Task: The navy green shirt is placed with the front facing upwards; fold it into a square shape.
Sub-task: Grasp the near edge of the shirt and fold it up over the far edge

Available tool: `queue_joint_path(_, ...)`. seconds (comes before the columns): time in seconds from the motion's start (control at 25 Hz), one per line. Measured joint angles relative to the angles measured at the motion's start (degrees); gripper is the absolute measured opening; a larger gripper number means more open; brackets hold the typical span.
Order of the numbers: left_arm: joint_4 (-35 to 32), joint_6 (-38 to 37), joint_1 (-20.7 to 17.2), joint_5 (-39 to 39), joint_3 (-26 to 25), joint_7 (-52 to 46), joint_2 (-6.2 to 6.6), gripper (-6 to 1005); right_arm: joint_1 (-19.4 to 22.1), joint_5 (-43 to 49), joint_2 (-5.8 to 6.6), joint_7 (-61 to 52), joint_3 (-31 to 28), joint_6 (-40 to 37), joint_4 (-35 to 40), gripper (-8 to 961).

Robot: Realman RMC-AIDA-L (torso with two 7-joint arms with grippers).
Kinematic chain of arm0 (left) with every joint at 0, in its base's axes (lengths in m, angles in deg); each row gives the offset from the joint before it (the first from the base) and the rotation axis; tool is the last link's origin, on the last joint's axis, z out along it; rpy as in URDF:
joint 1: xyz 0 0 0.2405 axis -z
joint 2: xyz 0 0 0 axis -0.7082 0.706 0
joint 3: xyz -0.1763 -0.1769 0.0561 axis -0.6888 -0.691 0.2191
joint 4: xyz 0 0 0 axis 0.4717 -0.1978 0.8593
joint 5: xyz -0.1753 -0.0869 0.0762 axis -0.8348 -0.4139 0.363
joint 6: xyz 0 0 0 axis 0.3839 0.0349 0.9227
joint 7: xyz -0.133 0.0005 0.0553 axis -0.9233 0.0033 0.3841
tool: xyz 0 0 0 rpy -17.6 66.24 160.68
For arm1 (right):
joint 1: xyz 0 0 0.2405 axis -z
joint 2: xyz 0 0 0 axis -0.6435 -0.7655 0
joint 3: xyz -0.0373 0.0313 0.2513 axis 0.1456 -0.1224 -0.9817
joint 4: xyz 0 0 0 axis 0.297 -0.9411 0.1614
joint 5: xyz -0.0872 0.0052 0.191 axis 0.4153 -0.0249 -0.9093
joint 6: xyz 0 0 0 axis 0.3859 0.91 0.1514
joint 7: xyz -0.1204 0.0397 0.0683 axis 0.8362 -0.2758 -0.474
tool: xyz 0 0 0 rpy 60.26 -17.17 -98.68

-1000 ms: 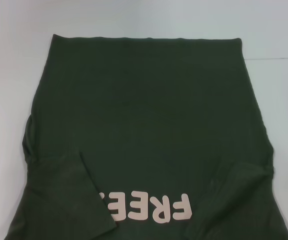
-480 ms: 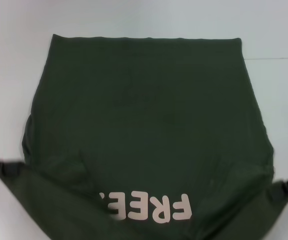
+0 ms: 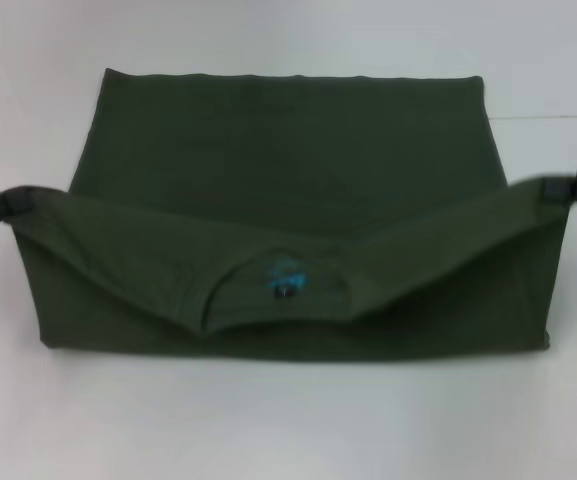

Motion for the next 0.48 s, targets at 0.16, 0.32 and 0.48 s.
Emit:
queue_joint_path(0.16,3.8,6.53,-0.18,-4.98,-0.3,4.1,-1.68,111,0.97,-6.28,-1.91,1.28,0.09,7.62,-0.08,28)
queue_joint_path(0.32,6.53,12.01,-0.53,-9.6,-0.15,7.59,-3.05,113,1.28,-8.91,-4.01,2.91,0.14,15.27,0.09,29)
queue_joint_path(0.48,9.44,17.09,-0.05,-12.32,0.1,11.84,-4.13,115,1.37,-10.55,-5.62,4.53,0.25,22.37,-0.19,30)
